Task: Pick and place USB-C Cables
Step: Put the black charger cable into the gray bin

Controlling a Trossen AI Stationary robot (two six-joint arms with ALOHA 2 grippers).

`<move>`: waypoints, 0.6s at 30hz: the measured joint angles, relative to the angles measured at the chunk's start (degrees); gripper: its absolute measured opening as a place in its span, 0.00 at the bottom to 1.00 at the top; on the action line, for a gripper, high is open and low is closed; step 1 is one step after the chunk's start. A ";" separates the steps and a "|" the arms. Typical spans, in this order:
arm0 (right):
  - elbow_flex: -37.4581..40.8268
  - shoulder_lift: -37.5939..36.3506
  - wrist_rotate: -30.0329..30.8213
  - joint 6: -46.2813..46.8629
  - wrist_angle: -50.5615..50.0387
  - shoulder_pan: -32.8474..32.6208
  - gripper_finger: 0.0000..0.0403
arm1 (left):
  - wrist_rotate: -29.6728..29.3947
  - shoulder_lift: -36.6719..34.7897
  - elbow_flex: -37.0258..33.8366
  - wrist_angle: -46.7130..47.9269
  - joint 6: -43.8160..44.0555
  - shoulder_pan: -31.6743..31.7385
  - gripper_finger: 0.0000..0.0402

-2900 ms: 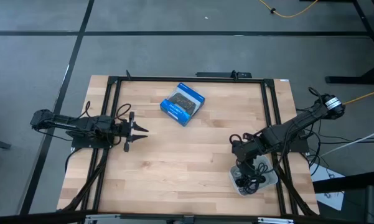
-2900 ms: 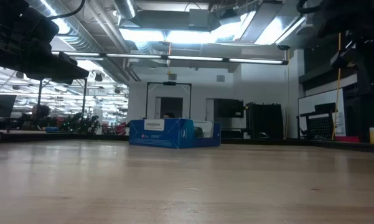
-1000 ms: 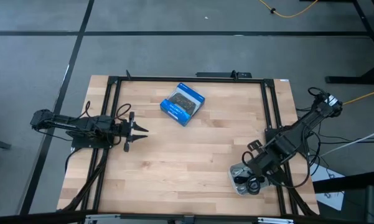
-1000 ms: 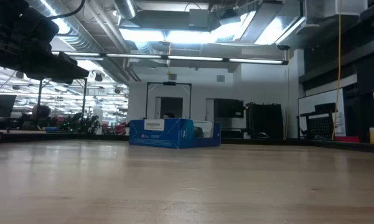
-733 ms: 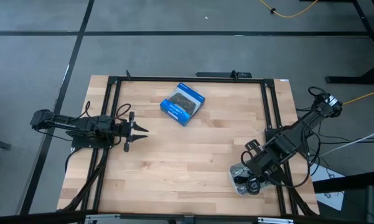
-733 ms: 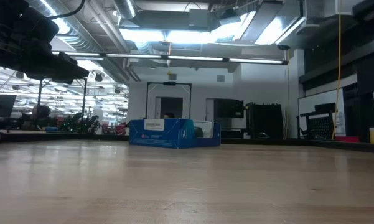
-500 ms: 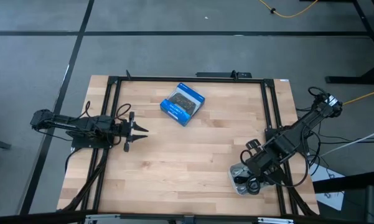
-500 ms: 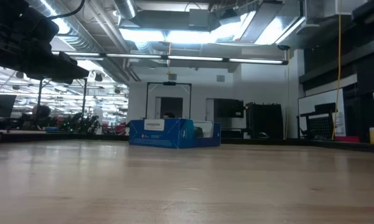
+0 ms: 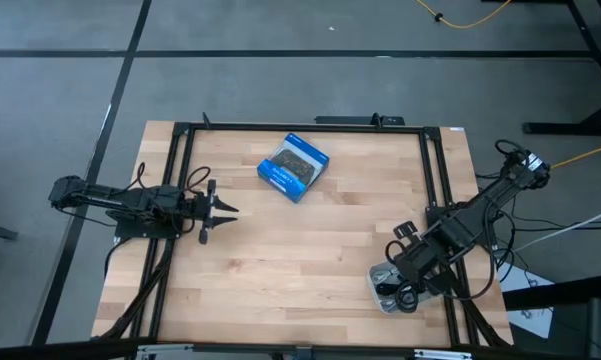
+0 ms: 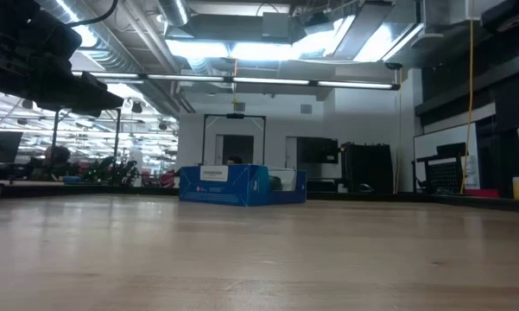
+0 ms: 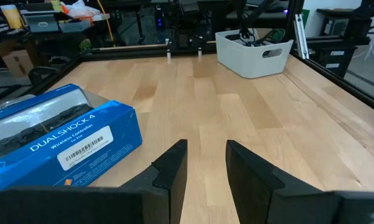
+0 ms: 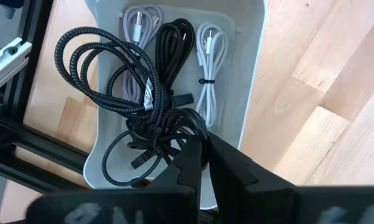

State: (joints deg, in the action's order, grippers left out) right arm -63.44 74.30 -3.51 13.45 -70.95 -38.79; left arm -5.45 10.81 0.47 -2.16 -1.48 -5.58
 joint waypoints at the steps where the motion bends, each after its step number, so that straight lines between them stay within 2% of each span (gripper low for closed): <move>1: 0.00 0.06 -0.01 0.41 0.09 0.00 0.08 | 0.00 0.00 0.00 0.01 0.00 0.00 0.25; 6: 0.00 1.23 -0.04 2.83 0.07 0.00 0.08 | -0.83 0.00 0.00 -0.01 0.02 0.00 0.25; 11: 0.02 3.33 -0.63 2.85 0.13 0.00 0.08 | -5.42 0.00 0.02 -0.22 1.75 0.00 0.25; 18: 0.02 4.15 -2.12 2.82 0.38 0.00 0.08 | -5.51 0.00 0.02 -0.23 2.58 0.00 0.25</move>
State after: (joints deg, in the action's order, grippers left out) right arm -63.42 78.46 -5.63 16.27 -70.57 -38.79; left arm -10.96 10.81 0.49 -2.39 1.10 -5.58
